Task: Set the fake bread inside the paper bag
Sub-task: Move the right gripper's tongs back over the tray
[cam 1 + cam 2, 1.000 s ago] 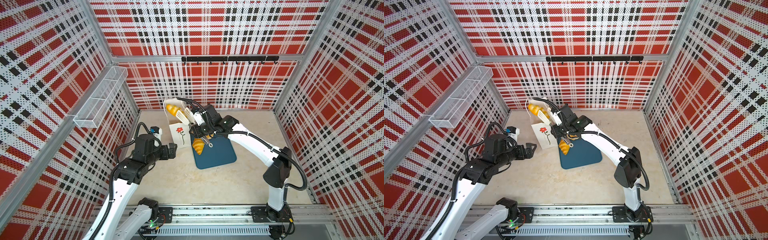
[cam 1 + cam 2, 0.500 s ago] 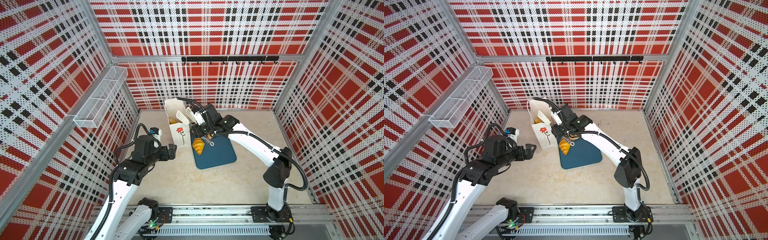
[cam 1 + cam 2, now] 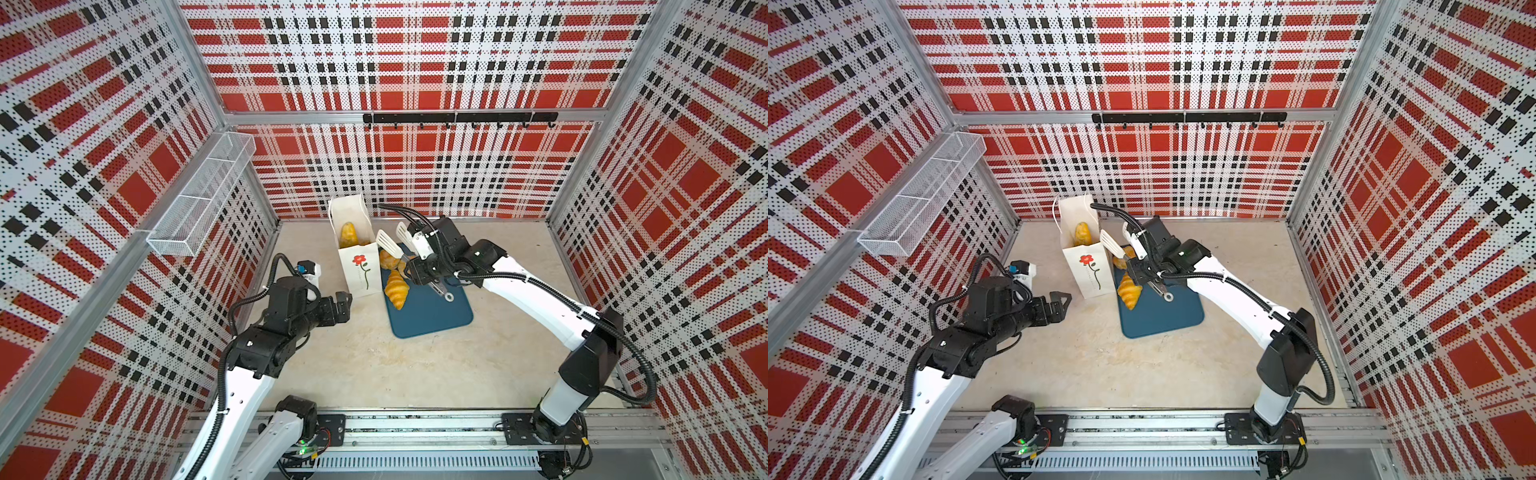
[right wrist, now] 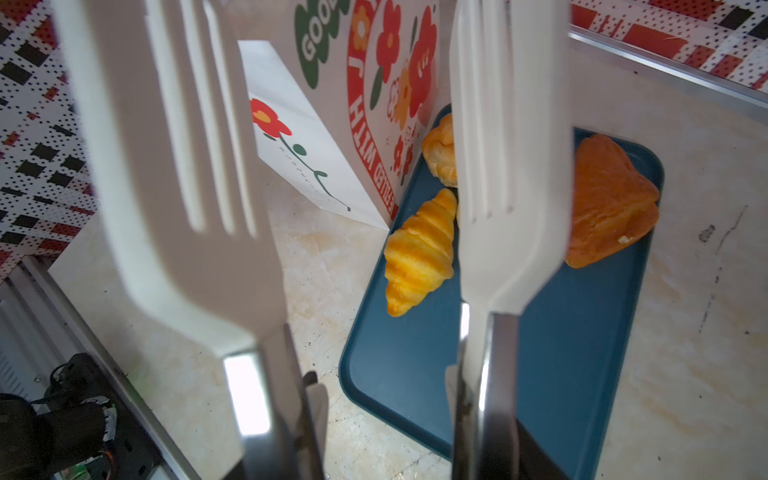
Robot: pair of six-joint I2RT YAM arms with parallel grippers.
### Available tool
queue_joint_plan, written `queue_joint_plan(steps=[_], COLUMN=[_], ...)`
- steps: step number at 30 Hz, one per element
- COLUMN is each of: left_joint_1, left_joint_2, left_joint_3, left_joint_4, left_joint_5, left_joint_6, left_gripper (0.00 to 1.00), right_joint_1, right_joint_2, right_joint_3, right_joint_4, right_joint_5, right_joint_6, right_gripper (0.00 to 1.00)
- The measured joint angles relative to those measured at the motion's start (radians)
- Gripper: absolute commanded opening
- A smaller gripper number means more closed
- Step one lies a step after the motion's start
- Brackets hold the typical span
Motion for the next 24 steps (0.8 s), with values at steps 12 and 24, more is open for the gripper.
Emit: queue_joint_plan(steps=[12,24], left_joint_1=[-0.155,-0.225], left_joint_2=[-0.005,0.034], left_joint_3=[-0.079,-0.164], left_joint_4=[0.045,0.102], left_joint_5=[-0.106,-0.179], left_joint_6=[-0.062,-0.141], left_gripper=[0.99,0.99], right_joint_1=[-0.005,0.010], right_joint_2=[-0.077,-0.095], right_joint_3=[-0.218,-0.415], right_joint_4=[0.011,0.010], right_joint_5=[0.054,0.080], right_joint_6=[0.023,0.088], right_gripper=[0.59,0.58])
